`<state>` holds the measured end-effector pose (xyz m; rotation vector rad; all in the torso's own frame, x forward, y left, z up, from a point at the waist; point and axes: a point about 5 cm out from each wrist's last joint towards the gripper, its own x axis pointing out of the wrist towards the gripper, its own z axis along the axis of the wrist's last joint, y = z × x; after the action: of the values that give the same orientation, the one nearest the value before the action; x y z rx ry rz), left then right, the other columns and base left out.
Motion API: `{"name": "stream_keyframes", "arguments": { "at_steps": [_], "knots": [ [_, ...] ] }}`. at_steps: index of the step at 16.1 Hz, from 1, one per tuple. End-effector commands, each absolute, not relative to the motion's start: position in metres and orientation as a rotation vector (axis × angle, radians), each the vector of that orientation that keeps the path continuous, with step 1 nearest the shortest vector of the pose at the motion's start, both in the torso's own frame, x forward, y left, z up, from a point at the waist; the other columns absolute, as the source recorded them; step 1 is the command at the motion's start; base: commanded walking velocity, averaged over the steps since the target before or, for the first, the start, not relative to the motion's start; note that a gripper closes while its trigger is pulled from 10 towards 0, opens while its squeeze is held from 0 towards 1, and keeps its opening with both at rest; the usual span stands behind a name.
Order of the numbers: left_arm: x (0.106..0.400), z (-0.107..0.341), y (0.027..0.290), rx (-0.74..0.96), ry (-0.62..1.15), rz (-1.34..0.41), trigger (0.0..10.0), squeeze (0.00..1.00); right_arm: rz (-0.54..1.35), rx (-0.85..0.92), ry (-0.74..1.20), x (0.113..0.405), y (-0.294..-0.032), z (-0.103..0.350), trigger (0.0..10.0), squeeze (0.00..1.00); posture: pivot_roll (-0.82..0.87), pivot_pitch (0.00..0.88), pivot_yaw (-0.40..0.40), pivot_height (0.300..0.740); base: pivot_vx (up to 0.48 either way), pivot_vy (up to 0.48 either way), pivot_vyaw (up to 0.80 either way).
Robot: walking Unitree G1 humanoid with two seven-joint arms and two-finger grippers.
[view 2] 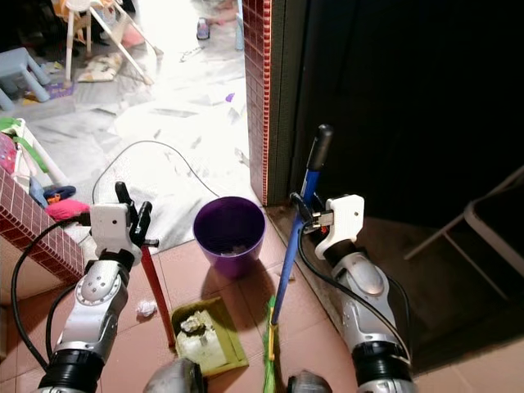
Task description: Sweep floor
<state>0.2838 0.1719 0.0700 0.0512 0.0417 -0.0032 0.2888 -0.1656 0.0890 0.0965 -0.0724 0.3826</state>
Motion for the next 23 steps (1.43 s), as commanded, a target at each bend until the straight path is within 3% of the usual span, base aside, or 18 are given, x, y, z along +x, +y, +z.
{"name": "stream_keyframes", "arguments": {
  "at_steps": [1,10,17,23],
  "knots": [
    [0.287,0.08,0.174,0.059,-0.001,0.005,10.0,0.0,0.398,0.096,-0.105,0.292,-0.163,0.098,10.0,0.0,-0.13,0.0,0.045,0.74,-0.274,0.0,0.0],
    [0.291,0.082,0.175,0.054,-0.005,0.012,10.0,0.0,0.389,0.091,-0.109,0.295,-0.164,0.099,10.0,0.0,-0.13,0.0,0.049,0.74,-0.273,0.0,0.0],
    [0.296,0.09,0.176,0.049,-0.039,0.047,10.0,0.0,0.366,0.062,-0.116,0.301,-0.163,0.102,10.0,0.0,-0.13,0.0,0.068,0.74,0.0,0.0,0.0],
    [0.302,0.106,0.18,-0.028,-0.132,0.145,10.0,0.0,0.39,-0.041,-0.067,0.287,-0.183,0.087,10.0,0.0,-0.13,0.0,0.031,0.74,0.0,0.0,0.0]
  ]
}}
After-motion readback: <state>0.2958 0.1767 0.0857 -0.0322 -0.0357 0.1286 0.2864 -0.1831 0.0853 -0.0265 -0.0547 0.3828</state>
